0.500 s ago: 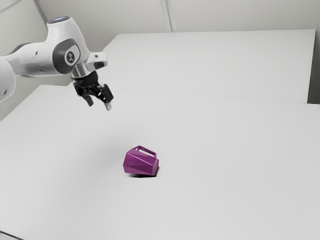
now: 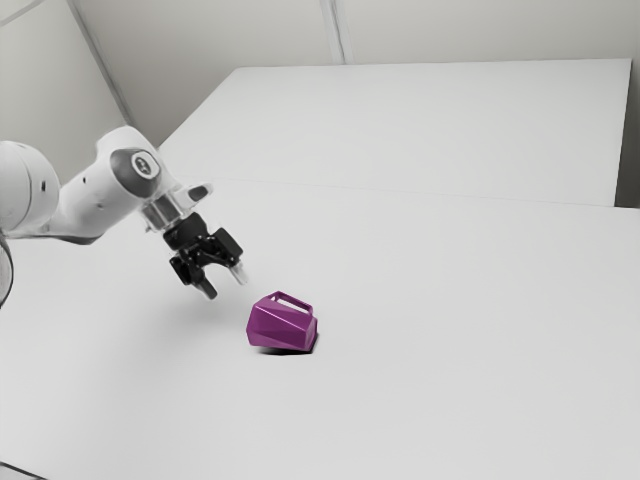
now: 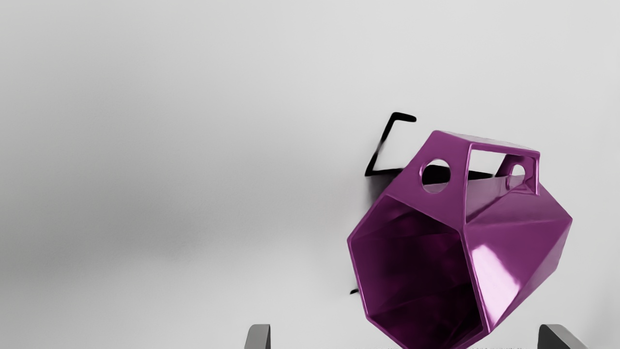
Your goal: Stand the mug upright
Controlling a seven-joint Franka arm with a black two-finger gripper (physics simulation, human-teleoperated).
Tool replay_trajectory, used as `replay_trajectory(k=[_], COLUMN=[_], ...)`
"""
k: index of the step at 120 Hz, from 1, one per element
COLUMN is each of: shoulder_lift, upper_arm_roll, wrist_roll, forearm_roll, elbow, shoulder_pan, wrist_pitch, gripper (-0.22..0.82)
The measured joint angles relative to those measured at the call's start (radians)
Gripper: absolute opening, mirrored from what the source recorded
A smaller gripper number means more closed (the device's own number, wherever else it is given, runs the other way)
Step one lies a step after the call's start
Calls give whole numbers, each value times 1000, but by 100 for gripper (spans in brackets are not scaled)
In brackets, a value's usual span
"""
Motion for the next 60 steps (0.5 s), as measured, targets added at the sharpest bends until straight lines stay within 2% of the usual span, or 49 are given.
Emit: replay_trajectory(k=[19,60], shoulder_lift=[43,59], upper_arm_roll=[1,14], wrist_roll=[59,129], forearm_roll=[-145,-344], elbow=[-17,-86], shoulder_pan=[1,-2], wrist_pitch=[-56,-99], gripper=[60,60])
